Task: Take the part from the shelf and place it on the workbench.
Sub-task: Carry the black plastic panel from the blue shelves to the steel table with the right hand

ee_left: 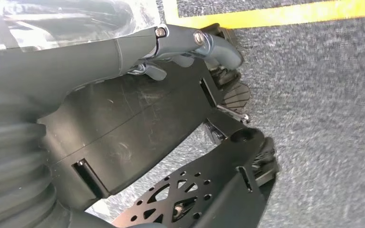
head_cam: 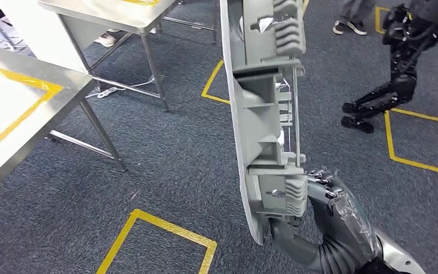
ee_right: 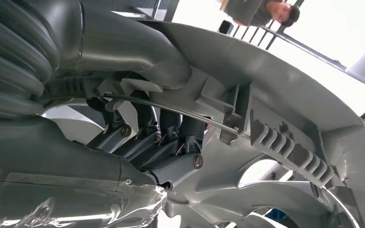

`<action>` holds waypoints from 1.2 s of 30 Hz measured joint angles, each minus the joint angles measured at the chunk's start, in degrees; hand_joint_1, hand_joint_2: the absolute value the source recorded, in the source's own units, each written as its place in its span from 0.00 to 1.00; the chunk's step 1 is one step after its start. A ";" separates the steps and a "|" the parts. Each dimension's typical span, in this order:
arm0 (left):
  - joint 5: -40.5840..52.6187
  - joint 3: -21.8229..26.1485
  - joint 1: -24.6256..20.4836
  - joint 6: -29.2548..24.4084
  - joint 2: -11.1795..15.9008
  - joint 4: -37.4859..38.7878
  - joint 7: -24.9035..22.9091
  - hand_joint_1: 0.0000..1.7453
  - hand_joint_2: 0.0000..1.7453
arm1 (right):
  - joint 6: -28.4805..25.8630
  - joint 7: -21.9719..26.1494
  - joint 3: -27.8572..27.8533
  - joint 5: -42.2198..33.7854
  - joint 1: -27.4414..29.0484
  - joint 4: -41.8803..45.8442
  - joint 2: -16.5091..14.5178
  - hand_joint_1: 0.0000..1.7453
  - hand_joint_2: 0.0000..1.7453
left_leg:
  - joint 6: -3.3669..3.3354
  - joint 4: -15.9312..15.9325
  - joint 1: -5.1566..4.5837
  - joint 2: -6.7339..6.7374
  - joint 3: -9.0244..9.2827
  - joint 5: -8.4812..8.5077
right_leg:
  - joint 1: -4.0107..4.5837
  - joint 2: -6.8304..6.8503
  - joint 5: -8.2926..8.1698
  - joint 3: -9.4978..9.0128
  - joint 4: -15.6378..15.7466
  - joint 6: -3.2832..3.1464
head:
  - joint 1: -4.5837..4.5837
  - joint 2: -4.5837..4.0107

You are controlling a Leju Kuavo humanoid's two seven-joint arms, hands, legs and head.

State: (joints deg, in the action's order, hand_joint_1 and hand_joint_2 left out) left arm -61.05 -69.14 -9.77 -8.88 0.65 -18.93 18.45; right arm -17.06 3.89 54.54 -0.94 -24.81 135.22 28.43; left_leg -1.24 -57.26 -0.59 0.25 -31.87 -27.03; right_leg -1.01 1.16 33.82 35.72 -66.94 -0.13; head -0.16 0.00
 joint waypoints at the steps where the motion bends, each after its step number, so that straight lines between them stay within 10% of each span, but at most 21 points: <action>1: 0.00 -0.01 0.00 -0.01 -0.04 0.00 -0.01 0.00 1.00 | 0.01 0.02 0.01 0.00 0.01 0.01 0.02 1.00 1.00 | -0.11 -0.03 -0.02 -0.77 0.01 -0.02 | 0.01 -0.63 1.24 2.26 -3.86 0.04 | 0.25 0.00; 4: 0.00 -0.01 0.01 0.01 -0.12 0.00 0.01 0.00 1.00 | 0.01 0.03 0.03 0.00 0.08 -0.01 0.08 1.00 1.00 | -0.12 -0.29 -0.04 -3.52 0.22 -0.23 | -0.02 -1.03 -0.71 5.31 -6.79 0.09 | 0.50 0.00; 7: 0.01 -0.01 -0.07 -0.01 -0.22 -0.02 0.02 0.00 1.00 | 0.01 0.05 0.03 0.00 0.06 -0.02 0.09 1.00 1.00 | 0.42 -1.05 0.13 -6.01 0.35 -0.93 | -0.49 -4.15 -6.81 1.73 3.16 -0.13 | 0.59 0.00; 11: 0.01 -0.01 -0.17 -0.15 -0.22 -0.02 0.06 0.00 1.00 | 0.13 0.07 0.01 0.00 -0.14 -0.05 0.09 1.00 1.00 | 1.72 -1.29 0.59 -8.35 -0.44 -1.16 | -0.51 -4.79 -6.79 -0.08 6.99 -0.56 | 0.55 0.00; 14: 0.02 -0.02 -0.23 -0.19 -0.15 -0.02 0.04 0.00 1.00 | 0.17 0.05 -0.03 0.00 -0.15 -0.07 0.09 1.00 1.00 | 2.67 -4.56 0.45 -4.88 -1.84 -3.25 | -0.60 -2.36 -6.66 -1.27 8.05 -1.44 | 0.03 0.00; 17: 0.03 -0.01 -0.76 -0.19 -0.08 -0.02 0.14 0.00 1.00 | 0.18 0.08 -0.03 0.00 -0.14 -0.07 0.09 1.00 1.00 | 3.37 -14.52 0.70 -1.38 -6.31 -7.06 | -0.33 0.36 -6.04 -2.18 8.22 -1.80 | -0.47 0.00; 20: 0.03 -0.02 -0.77 -0.14 -0.08 -0.02 0.09 0.00 1.00 | 0.22 0.09 0.01 -0.05 -0.14 -0.08 0.09 1.00 1.00 | 3.57 -12.82 1.00 -0.68 -5.45 -3.97 | -0.31 2.78 -5.32 -3.06 8.19 -1.60 | -0.69 0.00; 22: 0.03 -0.05 -0.31 -0.09 -0.04 -0.02 -0.08 0.00 1.00 | 0.28 0.10 0.02 -0.11 -0.17 -0.08 0.09 1.00 1.00 | 3.22 -6.08 0.70 1.76 -2.43 -0.51 | -0.18 4.02 -4.86 -3.69 8.18 -1.21 | -0.81 0.00; 25: 0.05 -0.06 -0.01 0.04 0.02 -0.02 -0.24 0.00 1.00 | 0.36 0.12 0.00 -0.16 -0.25 -0.08 0.09 1.00 1.00 | 1.71 -1.91 -0.23 4.16 -0.86 -0.25 | 0.28 5.86 -4.60 -3.77 8.15 -0.43 | -0.91 0.00; 28: 0.06 -0.05 -0.04 0.25 0.03 -0.02 -0.22 0.00 1.00 | 0.48 0.10 -0.04 -0.20 -0.41 -0.09 0.10 1.00 1.00 | 0.59 -0.91 0.05 2.07 -0.52 -0.37 | 0.03 5.99 -3.97 -3.93 7.94 0.42 | -0.75 0.00; 33: 0.04 -0.05 -0.12 0.42 -0.04 -0.02 -0.23 0.00 1.00 | 0.62 0.14 -0.01 -0.24 -0.38 -0.08 0.15 1.00 1.00 | -0.40 -0.64 0.28 -1.19 -0.17 -0.27 | -0.23 -0.74 1.39 3.43 -5.56 0.57 | 0.43 0.00; 36: 0.04 -0.06 -0.10 0.46 -0.11 -0.02 -0.22 0.00 1.00 | 0.62 0.11 0.02 -0.35 -0.29 -0.08 0.16 1.00 1.00 | -0.52 -0.80 0.12 -3.97 0.32 -0.61 | -0.07 -1.18 -2.09 5.57 -6.04 0.15 | 0.65 0.00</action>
State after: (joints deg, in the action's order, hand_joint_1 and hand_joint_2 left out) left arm -61.00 -69.20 -9.87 -8.41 0.54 -18.95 18.23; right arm -16.44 4.01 54.55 -1.29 -25.11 135.14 28.59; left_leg -1.76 -58.06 -0.47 -3.72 -31.55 -27.64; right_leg -1.08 -0.01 31.74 41.29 -72.98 0.02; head 0.49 0.00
